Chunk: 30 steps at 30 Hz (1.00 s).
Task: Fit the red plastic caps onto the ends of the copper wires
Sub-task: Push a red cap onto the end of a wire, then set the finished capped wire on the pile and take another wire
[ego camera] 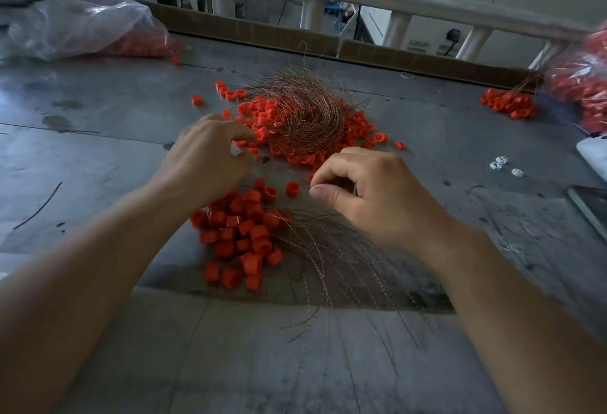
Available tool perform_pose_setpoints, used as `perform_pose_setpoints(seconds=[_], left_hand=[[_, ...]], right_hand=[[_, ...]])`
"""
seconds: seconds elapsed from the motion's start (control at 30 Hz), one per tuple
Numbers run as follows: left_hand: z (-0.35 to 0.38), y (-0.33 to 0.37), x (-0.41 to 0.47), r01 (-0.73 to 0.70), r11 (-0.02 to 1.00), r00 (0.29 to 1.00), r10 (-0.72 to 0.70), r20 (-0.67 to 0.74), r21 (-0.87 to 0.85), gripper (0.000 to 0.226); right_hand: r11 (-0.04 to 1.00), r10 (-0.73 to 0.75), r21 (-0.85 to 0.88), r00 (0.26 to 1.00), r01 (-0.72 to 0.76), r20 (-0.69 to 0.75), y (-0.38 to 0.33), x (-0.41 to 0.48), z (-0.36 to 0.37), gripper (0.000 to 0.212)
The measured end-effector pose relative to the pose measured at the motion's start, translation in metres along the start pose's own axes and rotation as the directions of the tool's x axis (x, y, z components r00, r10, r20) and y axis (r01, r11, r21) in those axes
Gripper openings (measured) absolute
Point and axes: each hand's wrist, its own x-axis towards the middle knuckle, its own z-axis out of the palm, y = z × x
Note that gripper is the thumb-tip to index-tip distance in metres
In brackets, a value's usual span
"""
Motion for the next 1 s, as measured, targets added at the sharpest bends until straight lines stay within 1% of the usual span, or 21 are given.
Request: perform_pose_setpoints(seconds=[0.13,0.2,0.37,0.47,0.53,0.63,0.7,0.77,0.83,0.9,1.0], left_hand=[[0.008,-0.002,0.003,-0.044,0.994,0.995,0.034,0.098,0.096,0.039],[0.008,-0.003,0.004,-0.052,0.993,0.995,0.042,0.091,0.105,0.037],[0.006,-0.006,0.006,-0.028,0.995,0.999,0.025,0.036,0.100,0.018],[0.005,-0.007,0.007,-0.025,0.995,0.999,0.021,0.044,0.095,0.016],[0.004,-0.006,0.005,-0.024,0.996,0.999,0.022,0.023,0.088,0.014],[-0.004,-0.001,0.001,-0.015,1.000,0.996,0.015,-0.087,-0.005,0.012],[-0.012,0.004,-0.004,-0.050,0.995,0.989,0.037,-0.142,-0.088,0.008],[-0.017,0.010,-0.011,-0.081,0.983,0.987,0.056,-0.149,-0.166,0.008],[-0.018,0.014,-0.018,-0.101,0.971,0.988,0.073,-0.135,-0.216,0.011],[-0.017,0.017,-0.022,-0.119,0.966,0.988,0.093,-0.122,-0.230,0.014],[-0.015,0.018,-0.023,-0.131,0.966,0.989,0.112,-0.098,-0.221,0.015]], right_hand=[[0.998,0.042,-0.033,0.992,-0.046,-0.116,0.005,0.001,-0.006,0.009],[0.997,0.072,-0.029,0.981,-0.078,-0.182,0.008,0.002,-0.008,0.009],[0.987,0.160,0.015,0.938,-0.163,-0.307,0.017,0.004,-0.015,0.008],[0.980,0.196,0.038,0.915,-0.195,-0.352,0.023,0.004,-0.017,0.012],[0.976,0.212,0.040,0.908,-0.212,-0.361,0.025,0.004,-0.017,0.014],[0.970,0.238,0.033,0.907,-0.242,-0.346,0.028,0.005,-0.016,0.018],[0.963,0.260,0.015,0.915,-0.269,-0.310,0.032,0.005,-0.016,0.018],[0.954,0.289,-0.007,0.924,-0.301,-0.252,0.035,0.006,-0.015,0.012],[0.953,0.288,-0.030,0.935,-0.300,-0.209,0.035,0.008,-0.012,0.004],[0.966,0.228,-0.086,0.960,-0.244,-0.165,0.032,0.011,-0.008,0.012],[0.983,0.097,-0.151,0.994,-0.104,-0.054,0.021,0.015,-0.001,0.021]])
